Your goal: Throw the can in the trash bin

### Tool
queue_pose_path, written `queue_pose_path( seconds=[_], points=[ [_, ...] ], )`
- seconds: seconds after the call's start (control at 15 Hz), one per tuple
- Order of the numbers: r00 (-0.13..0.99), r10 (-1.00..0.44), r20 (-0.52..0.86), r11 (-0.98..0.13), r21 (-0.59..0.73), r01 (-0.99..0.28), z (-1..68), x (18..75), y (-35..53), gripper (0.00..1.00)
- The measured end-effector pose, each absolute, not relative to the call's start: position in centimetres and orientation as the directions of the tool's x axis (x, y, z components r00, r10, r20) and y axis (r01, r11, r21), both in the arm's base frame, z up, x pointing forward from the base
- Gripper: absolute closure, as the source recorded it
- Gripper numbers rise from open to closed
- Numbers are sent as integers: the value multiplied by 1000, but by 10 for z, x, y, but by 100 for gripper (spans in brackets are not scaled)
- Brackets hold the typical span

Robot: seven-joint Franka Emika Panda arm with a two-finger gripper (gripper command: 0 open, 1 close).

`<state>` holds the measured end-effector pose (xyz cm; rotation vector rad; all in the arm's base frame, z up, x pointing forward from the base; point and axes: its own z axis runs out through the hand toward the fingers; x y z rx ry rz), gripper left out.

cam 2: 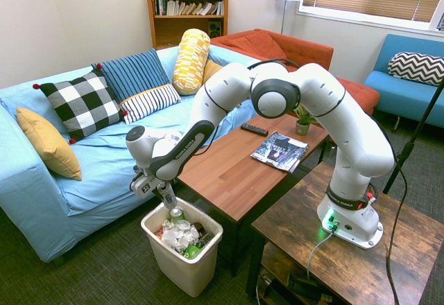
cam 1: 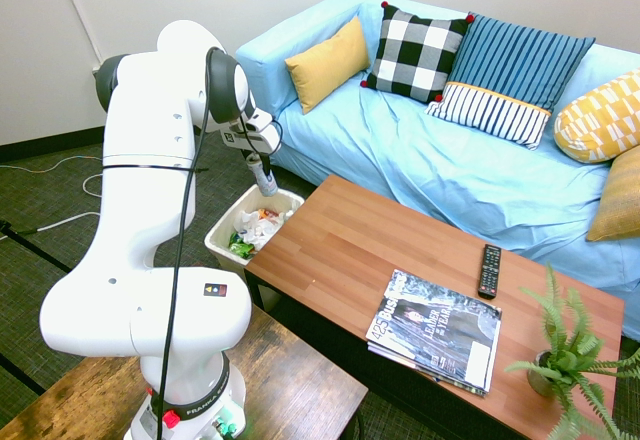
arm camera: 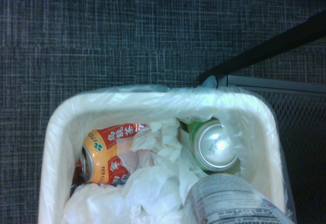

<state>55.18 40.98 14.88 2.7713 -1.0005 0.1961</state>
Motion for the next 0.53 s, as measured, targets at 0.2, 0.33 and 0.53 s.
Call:
queue_pose_path(
  seconds=[0.2, 0.33, 0.53],
  points=[
    [764, -617, 187, -753, 140, -643, 147, 553, 412, 0],
    [766, -615, 188, -752, 151, -641, 145, 553, 414, 0],
    [765, -615, 188, -750, 158, -642, 141, 555, 416, 0]
  ],
)
